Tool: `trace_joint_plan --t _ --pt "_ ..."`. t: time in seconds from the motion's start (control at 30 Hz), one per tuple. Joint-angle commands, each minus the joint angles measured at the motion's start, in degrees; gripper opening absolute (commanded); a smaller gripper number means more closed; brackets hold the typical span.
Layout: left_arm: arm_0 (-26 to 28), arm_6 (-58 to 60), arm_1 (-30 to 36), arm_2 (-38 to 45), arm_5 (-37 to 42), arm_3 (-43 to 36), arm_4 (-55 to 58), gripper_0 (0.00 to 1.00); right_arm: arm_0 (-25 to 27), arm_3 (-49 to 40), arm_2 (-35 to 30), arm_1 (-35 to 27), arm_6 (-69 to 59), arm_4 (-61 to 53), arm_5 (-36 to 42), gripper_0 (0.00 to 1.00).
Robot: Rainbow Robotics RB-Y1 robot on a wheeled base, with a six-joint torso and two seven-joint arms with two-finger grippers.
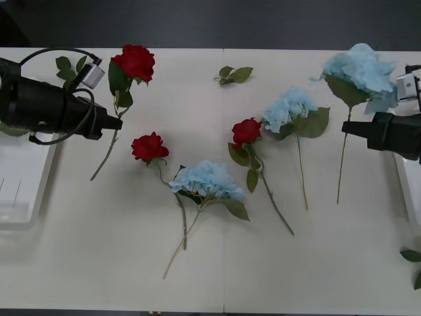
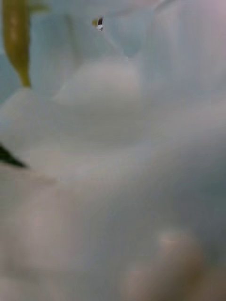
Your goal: Put the red flowers into the right box and the blue flowers into the left box
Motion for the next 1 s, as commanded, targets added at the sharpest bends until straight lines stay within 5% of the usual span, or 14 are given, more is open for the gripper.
trace_joint_plan --t 0.03,0.43,0.77,1.0 --pt "0.0 -5.4 1.9 2.2 2.2 -1.4 5.7 0.00 -0.3 5.5 -2.4 0.9 11.9 -7.3 3.1 0.00" --pt "0.0 -8.5 1.8 1.3 4.5 -5.2 22.8 0.00 -0.4 15.9 -2.6 0.9 26.6 -15.7 11.6 0.00" --pt "0.0 -3.2 1.9 -4.5 1.5 -9.8 38.6 0.00 -0.3 15.9 -2.3 0.6 25.1 -14.0 9.7 0.00" --pt "0.0 7.4 1.8 -5.2 -2.7 -17.7 39.9 0.00 -0.3 15.9 -0.8 0.1 15.3 -5.6 6.5 0.00"
